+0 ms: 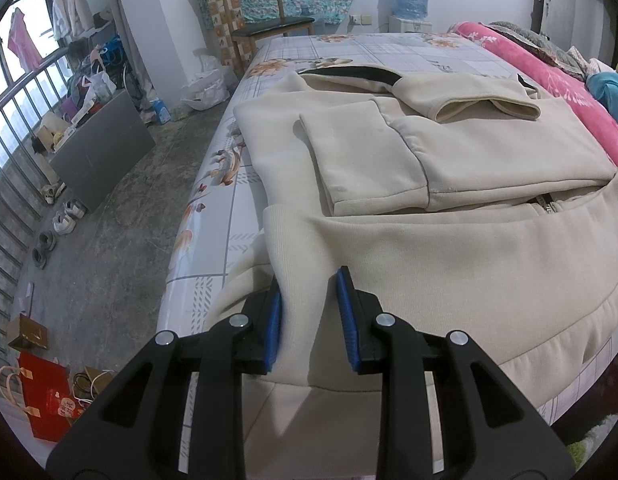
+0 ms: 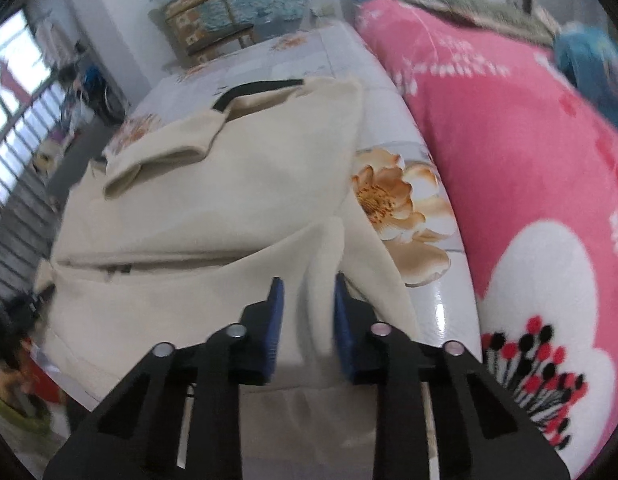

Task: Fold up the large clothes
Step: 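Grasp the sweatshirt side edge with both tools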

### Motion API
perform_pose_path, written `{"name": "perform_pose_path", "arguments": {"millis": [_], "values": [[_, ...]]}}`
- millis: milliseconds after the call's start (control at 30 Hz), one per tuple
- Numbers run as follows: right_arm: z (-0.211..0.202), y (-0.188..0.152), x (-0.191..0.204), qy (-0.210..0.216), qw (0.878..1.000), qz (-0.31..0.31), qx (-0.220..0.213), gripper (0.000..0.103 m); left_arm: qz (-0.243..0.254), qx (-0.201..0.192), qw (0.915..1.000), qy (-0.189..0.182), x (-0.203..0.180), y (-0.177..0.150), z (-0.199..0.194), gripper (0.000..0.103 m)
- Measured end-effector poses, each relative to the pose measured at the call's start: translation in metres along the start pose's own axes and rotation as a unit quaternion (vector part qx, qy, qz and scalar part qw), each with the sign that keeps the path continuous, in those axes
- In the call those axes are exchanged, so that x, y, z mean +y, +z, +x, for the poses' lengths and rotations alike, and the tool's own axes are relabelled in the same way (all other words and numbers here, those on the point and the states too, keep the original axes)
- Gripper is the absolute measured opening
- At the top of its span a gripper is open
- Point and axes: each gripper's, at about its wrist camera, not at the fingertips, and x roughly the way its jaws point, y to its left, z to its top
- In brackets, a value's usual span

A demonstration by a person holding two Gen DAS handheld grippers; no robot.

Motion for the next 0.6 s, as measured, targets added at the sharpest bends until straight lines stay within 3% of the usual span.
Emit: {"name": "perform_pose_path", "arguments": {"millis": [100, 233, 467, 600], "values": [[-0.004, -0.003, 0.011, -0.021, 0.999, -0.027, -0.010, 0.021, 0.001, 0.000, 1.0000, 0.000, 0.000, 0.000, 0.000, 0.026], [0.013, -0.004, 0.003, -0.055, 0.998, -0.011, 0.004, 0.022, 0.002, 0.002, 1.0000, 0.001, 0.000, 0.000, 0.000, 0.026], [0.001, -0.015, 0.026, -0.079, 0.994, -0.068, -0.027, 0.021, 0.007, 0.005, 0.9999, 0.008, -0.003, 0.000, 0.001, 0.026], [0.009, -0.018, 0.021, -0.094, 0.993, -0.066, -0.023, 0.020, 0.007, 0.004, 0.9999, 0.012, -0.006, 0.002, 0.002, 0.026]]}}
